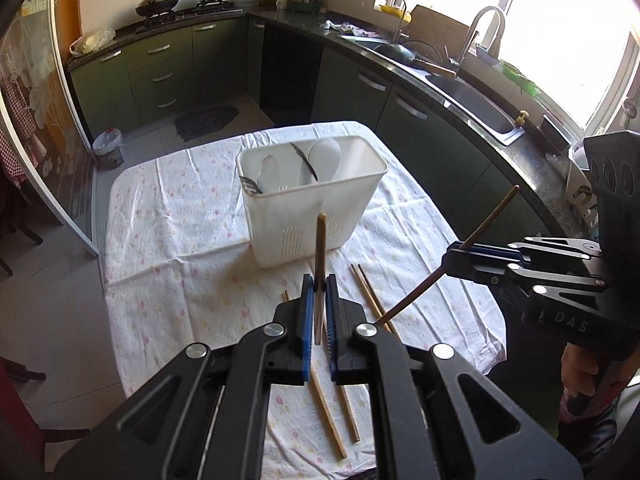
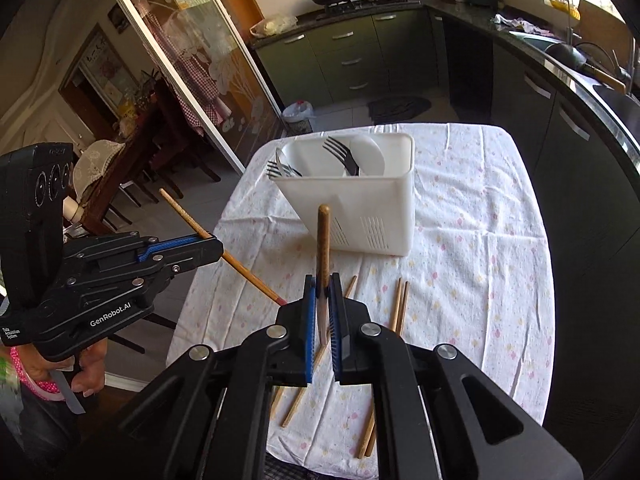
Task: Organize utensils
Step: 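Lift both chopsticks and drop them into the white caddy, then lower both tools toward the remaining wooden chopsticks on the cloth, then close the left tool on a chopstick while the right tool grasps another chopstick, then lift both chopsticks and drop them into the white caddy, then lower both tools onto the last two wooden chopsticks and close them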
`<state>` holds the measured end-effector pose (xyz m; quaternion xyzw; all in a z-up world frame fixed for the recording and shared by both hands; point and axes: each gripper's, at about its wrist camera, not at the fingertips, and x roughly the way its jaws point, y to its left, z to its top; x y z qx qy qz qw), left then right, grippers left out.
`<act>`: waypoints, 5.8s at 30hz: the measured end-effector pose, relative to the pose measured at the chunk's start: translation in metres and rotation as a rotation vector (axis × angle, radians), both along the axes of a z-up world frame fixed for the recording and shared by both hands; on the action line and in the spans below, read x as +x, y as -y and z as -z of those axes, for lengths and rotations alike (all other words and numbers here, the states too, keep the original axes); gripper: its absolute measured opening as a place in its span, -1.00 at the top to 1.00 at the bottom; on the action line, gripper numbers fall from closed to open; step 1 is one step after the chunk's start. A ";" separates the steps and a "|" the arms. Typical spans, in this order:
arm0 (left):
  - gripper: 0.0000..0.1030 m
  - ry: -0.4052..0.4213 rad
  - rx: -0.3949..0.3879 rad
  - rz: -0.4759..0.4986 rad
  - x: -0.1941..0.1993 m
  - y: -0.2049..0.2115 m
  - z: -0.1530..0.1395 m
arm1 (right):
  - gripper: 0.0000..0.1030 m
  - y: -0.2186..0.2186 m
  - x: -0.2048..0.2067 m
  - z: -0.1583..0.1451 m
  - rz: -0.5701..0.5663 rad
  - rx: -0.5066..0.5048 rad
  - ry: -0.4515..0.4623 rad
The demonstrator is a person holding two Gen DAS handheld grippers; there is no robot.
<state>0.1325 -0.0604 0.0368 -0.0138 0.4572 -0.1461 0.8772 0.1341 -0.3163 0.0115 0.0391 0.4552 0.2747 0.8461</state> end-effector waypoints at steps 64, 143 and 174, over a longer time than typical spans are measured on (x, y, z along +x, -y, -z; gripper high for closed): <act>0.29 -0.449 0.134 -0.043 0.026 0.011 0.183 | 0.53 0.007 0.040 0.158 -0.030 -0.293 -0.333; 0.87 0.243 -0.006 0.018 0.004 0.024 -0.103 | 0.87 0.023 0.004 -0.109 0.050 0.026 0.216; 0.30 0.138 0.115 -0.085 0.079 0.030 -0.034 | 0.68 -0.012 0.082 -0.058 0.109 -0.066 0.215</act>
